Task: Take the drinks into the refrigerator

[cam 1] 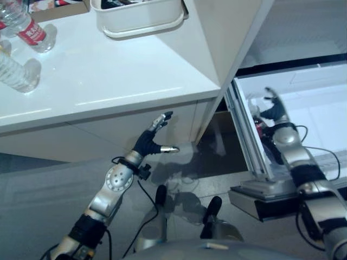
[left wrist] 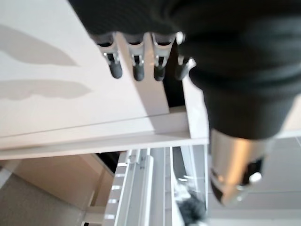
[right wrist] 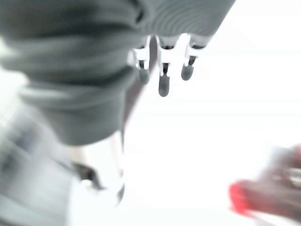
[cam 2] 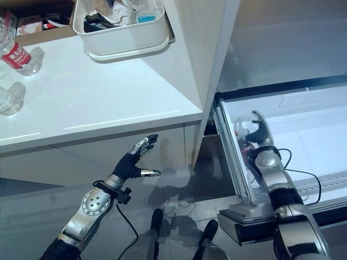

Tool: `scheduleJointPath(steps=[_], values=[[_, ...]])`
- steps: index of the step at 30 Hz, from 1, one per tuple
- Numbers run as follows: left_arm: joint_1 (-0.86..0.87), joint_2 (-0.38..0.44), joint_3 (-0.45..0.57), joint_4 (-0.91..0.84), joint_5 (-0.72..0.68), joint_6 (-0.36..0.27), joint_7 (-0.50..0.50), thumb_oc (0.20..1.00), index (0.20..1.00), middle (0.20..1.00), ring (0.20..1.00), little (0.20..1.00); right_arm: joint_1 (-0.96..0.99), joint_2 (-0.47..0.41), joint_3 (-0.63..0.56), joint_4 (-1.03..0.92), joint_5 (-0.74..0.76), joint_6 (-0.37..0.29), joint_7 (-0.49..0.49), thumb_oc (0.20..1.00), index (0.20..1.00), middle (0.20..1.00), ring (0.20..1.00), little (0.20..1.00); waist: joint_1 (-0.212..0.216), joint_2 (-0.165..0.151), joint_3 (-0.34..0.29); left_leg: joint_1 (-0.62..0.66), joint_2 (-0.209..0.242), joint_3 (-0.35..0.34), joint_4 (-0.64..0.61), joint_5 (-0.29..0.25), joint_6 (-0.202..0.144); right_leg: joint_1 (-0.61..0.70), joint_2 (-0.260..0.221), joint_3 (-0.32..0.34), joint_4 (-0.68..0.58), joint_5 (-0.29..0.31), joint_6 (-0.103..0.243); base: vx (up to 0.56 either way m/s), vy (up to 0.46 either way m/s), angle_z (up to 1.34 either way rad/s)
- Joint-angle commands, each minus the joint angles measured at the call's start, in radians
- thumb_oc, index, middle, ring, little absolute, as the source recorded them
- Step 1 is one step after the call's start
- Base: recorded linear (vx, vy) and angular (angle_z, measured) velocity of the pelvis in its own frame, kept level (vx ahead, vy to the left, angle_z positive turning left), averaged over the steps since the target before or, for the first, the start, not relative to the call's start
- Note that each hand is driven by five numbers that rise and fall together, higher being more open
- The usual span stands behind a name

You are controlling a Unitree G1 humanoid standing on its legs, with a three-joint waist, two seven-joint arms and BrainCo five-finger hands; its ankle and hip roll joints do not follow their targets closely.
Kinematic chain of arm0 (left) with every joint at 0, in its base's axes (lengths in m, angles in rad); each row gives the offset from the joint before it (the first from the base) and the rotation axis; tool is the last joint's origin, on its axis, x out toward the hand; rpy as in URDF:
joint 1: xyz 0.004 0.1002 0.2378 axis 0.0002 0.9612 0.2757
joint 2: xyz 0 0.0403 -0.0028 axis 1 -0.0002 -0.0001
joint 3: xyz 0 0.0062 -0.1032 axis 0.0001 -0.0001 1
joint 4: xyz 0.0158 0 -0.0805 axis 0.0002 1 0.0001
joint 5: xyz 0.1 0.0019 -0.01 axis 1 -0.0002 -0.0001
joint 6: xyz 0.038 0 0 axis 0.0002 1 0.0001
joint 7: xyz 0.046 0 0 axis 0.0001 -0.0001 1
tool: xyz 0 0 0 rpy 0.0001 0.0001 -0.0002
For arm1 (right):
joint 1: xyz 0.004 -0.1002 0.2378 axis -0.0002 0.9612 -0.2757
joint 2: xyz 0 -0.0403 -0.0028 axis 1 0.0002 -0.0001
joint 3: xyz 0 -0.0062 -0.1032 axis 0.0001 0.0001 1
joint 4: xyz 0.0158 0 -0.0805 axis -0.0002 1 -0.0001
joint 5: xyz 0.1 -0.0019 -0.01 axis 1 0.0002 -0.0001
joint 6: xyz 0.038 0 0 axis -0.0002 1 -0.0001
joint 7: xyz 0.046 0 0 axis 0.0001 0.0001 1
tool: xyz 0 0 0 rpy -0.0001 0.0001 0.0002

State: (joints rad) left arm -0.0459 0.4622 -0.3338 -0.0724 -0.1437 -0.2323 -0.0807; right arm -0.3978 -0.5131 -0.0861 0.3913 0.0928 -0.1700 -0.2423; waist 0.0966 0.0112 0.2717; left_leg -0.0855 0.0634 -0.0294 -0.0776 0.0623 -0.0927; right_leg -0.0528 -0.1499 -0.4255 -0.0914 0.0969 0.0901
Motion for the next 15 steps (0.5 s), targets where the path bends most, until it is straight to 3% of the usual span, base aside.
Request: scheduleJointPath(steps=[1,5,11,15], values=[[-0.028,0.013,0.011,0.016,-0.011,-0.067,-0.018,1.000,1.000,1.000,1.000,1.000,0.175,0.044,-0.049,-0.053,0.099,-0.095,-0.020,1.000,1.000,1.000,1.000,1.000,-0.079,-0.052,-0.040,-0.020,-0.075,0.023,-0.010,-0.049,0.064,0.031,-0.065,0.011,0.049,-0.040,0.062,0.02,0.002,-0.06],[-0.017,0.012,0.026,0.044,0.001,-0.073,-0.042,1.000,1.000,1.000,1.000,1.000,0.282,0.044,-0.205,-0.141,0.161,-0.141,-0.031,1.000,1.000,1.000,1.000,1.000,-0.124,-0.055,-0.070,0.003,-0.066,0.051,-0.010,-0.064,0.065,0.036,-0.050,0.041,0.035,-0.045,0.062,0.04,-0.016,-0.13],[-0.025,-0.001,0.026,0.063,-0.021,-0.071,-0.063,1.000,1.000,1.000,1.000,1.000,0.329,0.046,-0.344,-0.124,0.288,-0.193,-0.053,1.000,1.000,1.000,1.000,1.000,-0.163,-0.049,-0.096,0.029,-0.057,0.077,-0.010,-0.081,0.063,0.043,-0.035,0.075,0.025,-0.049,0.059,0.04,-0.018,-0.21],[-0.033,-0.003,0.038,0.058,-0.019,-0.070,-0.064,1.000,1.000,1.000,1.000,1.000,0.367,0.048,-0.428,-0.106,0.291,-0.207,-0.096,1.000,1.000,1.000,1.000,1.000,-0.185,-0.041,-0.109,0.043,-0.051,0.095,-0.010,-0.092,0.061,0.047,-0.025,0.097,0.020,-0.053,0.059,0.03,-0.014,-0.24]])
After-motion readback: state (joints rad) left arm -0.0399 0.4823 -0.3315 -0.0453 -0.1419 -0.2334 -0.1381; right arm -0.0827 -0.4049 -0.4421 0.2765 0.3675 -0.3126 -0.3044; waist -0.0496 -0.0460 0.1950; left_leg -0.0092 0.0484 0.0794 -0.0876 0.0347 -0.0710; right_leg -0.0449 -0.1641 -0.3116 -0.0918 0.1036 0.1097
